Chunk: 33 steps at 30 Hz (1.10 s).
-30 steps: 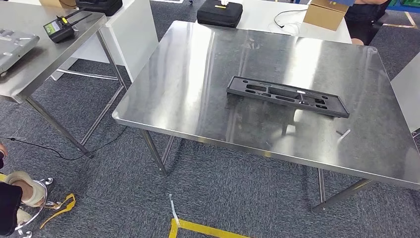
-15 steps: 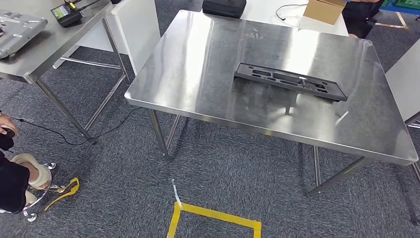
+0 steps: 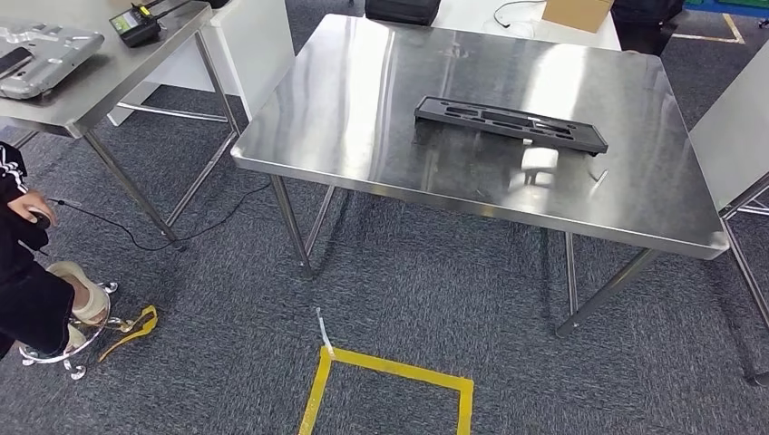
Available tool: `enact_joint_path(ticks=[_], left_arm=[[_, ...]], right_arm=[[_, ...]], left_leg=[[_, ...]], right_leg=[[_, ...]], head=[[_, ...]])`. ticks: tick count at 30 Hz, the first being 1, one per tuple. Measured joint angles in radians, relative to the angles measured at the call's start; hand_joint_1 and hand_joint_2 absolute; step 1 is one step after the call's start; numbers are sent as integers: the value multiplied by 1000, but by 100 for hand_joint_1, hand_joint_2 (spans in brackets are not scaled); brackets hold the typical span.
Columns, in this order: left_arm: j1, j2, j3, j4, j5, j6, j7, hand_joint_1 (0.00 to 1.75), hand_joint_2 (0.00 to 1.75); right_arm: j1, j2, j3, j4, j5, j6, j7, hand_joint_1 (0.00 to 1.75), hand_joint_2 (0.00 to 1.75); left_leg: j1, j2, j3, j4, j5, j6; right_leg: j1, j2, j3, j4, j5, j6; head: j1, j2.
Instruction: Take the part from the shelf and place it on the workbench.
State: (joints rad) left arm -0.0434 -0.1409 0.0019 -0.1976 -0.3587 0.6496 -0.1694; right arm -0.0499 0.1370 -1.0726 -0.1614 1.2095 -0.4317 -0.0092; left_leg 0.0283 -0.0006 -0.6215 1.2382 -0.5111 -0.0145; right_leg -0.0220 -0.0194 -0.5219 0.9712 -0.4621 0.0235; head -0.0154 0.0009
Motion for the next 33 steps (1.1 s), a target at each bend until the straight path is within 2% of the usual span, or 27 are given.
enact_joint_path(ticks=[2, 3, 4, 6, 7, 8, 9, 11, 12, 13, 15, 18, 19, 20, 21, 22, 23, 24, 25, 26, 27, 28, 29, 30, 31, 32, 33], left_arm=[[-4, -1, 0, 0, 0, 1, 0, 0, 0], [-5, -1, 0, 0, 0, 1, 0, 0, 0], [-5, -1, 0, 0, 1, 1, 0, 0, 0], [-3, 0, 1, 0, 5, 1, 0, 0, 0], [-1, 0, 1, 1, 8, 1, 0, 0, 0], [0, 1, 2, 1, 11, 1, -1, 0, 0], [1, 2, 2, 1, 13, 1, -2, 0, 0], [3, 4, 3, 1, 16, -1, -7, 0, 0], [5, 5, 3, 1, 17, -1, -10, 0, 0], [7, 6, 3, 1, 17, -1, -12, 0, 0], [9, 7, 3, 1, 18, -2, -14, 0, 0], [9, 7, 3, 1, 18, -2, -15, 0, 0], [10, 8, 4, 1, 18, -2, -15, 0, 0], [10, 8, 4, 1, 18, -2, -15, 0, 0], [10, 8, 4, 1, 20, -2, -16, 0, 0], [11, 9, 6, 2, 24, -3, -19, 0, 0], [13, 10, 9, 2, 28, -4, -21, 0, 0], [14, 11, 12, 2, 34, -5, -23, 0, 0], [16, 13, 15, 3, 38, -5, -25, 0, 0], [16, 14, 16, 3, 41, -5, -27, 0, 0], [16, 15, 18, 3, 43, -5, -29, 0, 0], [16, 15, 20, 3, 45, -4, -31, 0, 0], [16, 16, 22, 3, 47, -4, -33, 0, 0], [16, 16, 25, 3, 48, -4, -35, 0, 0], [16, 17, 26, 3, 48, -4, -36, 0, 0], [16, 17, 27, 3, 48, -4, -36, 0, 0], [16, 18, 28, 3, 49, -4, -37, 0, 0]], right_arm=[[-1, 1, 0, -1, 1, -2, 0, 0, 0], [-2, 2, 0, -2, 2, -3, 0, 0, 0], [-3, 3, 0, -3, 3, -4, -1, 0, 0], [-2, 5, 1, -3, 2, -5, -6, 0, 0], [-1, 5, 1, -3, 1, -5, -9, 0, 0], [0, 5, 1, -3, 0, -5, -12, 0, 0], [1, 6, 1, -3, -1, -4, -15, 0, 0], [0, 6, 1, -3, 0, 1, -17, 0, 0], [0, 6, 1, -3, 0, 3, -18, 0, 0], [0, 4, 1, -3, 1, 4, -18, 0, 0], [0, 3, 1, -3, 2, 4, -18, 0, 0], [0, 2, 1, -3, 2, 4, -18, 0, 0], [0, 2, 1, -3, 2, 4, -18, 0, 0], [-1, 2, 1, -3, 2, 4, -19, 0, 0], [-3, 2, 1, -3, 2, 5, -22, 0, 0], [-4, 1, 1, -3, 0, 8, -27, 0, 0], [-5, 1, 1, -4, -2, 13, -33, 0, 0], [-6, 0, 1, -3, -4, 18, -39, 0, 0], [-5, 0, 1, -3, -5, 21, -44, 0, 0], [-5, 0, 1, -3, -6, 23, -46, 0, 0], [-5, 0, 1, -3, -6, 23, -48, 0, 0], [-5, 0, 1, -3, -5, 24, -48, 0, 0], [-5, 0, 1, -3, -5, 25, -49, 0, 0], [-5, 0, 1, -3, -5, 26, -50, 0, 0], [-5, 0, 1, -3, -4, 28, -51, 0, 0], [-5, 0, 1, -3, -4, 30, -53, 0, 0], [-6, 0, 1, -3, -4, 33, -55, 0, 0]], left_leg=[[5, -3, 99, -133, -3, -6], [3, -5, 126, -182, -19, -4], [-2, -7, 133, -204, -33, 2], [-7, -6, 114, -213, -27, 28], [-9, -4, 102, -214, -17, 42], [-9, -1, 88, -216, -5, 55], [-10, 1, 74, -217, 8, 65], [-14, 3, 45, -216, 32, 73], [-16, 4, 31, -216, 44, 73], [-18, 6, 18, -215, 56, 73], [-20, 7, 3, -214, 70, 71], [-20, 7, -1, -214, 73, 71], [-20, 7, -5, -214, 77, 70], [-20, 6, -13, -214, 86, 67], [-21, 6, -22, -216, 104, 59], [-21, 5, -35, -213, 109, 47], [-20, 4, -47, -197, 95, 36], [-18, 4, -61, -162, 60, 26], [-17, 2, -77, -105, 5, 19], [-16, 1, -91, -37, -41, 15], [-15, 1, -98, 21, -66, 11], [-13, 1, -93, 55, -68, 8], [-11, 1, -71, 53, -49, 6], [-8, 1, -32, 14, -23, 5], [-5, 1, 18, -51, -5, 5], [-5, -1, 65, -118, 2, 4], [-6, -2, 98, -170, -1, 6]], right_leg=[[0, 0, -35, 29, 8, 12], [1, 0, -48, 40, 13, 20], [3, 0, -58, 45, 20, 28], [1, 1, -71, 47, 32, 47], [-1, 3, -82, 55, 22, 50], [-2, 4, -97, 80, -4, 47], [-4, 6, -114, 125, -46, 40], [-2, 10, -146, 247, -130, 30], [-1, 11, -150, 297, -149, 33], [0, 13, -142, 323, -148, 39], [0, 14, -119, 328, -129, 51], [1, 14, -109, 319, -120, 54], [1, 14, -90, 296, -110, 57], [2, 15, -38, 226, -103, 55], [8, 16, 16, 143, -99, 48], [8, 15, 62, 61, -88, 33], [8, 14, 88, -1, -83, 13], [7, 13, 78, -15, -72, -4], [3, 10, 63, -15, -56, -16], [4, 8, 50, -14, -46, -20], [5, 6, 39, -13, -35, -20], [6, 4, 27, -10, -26, -18], [6, 3, 14, -6, -17, -14], [4, 3, 1, 1, -11, -10], [3, 3, -12, 10, -7, -5], [4, 3, -25, 20, -4, -1], [6, 2, -36, 28, 0, 6]], head=[[0, 0], [1, 0], [1, 0], [2, 0], [2, 0], [3, 0], [4, 0], [6, 0], [6, 0], [6, 0], [6, 0], [6, 0], [6, 0], [6, 0], [6, 0], [5, 0], [4, 0], [4, 0], [3, 0], [3, 0], [3, 0], [3, 0], [3, 0], [2, 0], [2, 0], [2, 0], [3, 0]])
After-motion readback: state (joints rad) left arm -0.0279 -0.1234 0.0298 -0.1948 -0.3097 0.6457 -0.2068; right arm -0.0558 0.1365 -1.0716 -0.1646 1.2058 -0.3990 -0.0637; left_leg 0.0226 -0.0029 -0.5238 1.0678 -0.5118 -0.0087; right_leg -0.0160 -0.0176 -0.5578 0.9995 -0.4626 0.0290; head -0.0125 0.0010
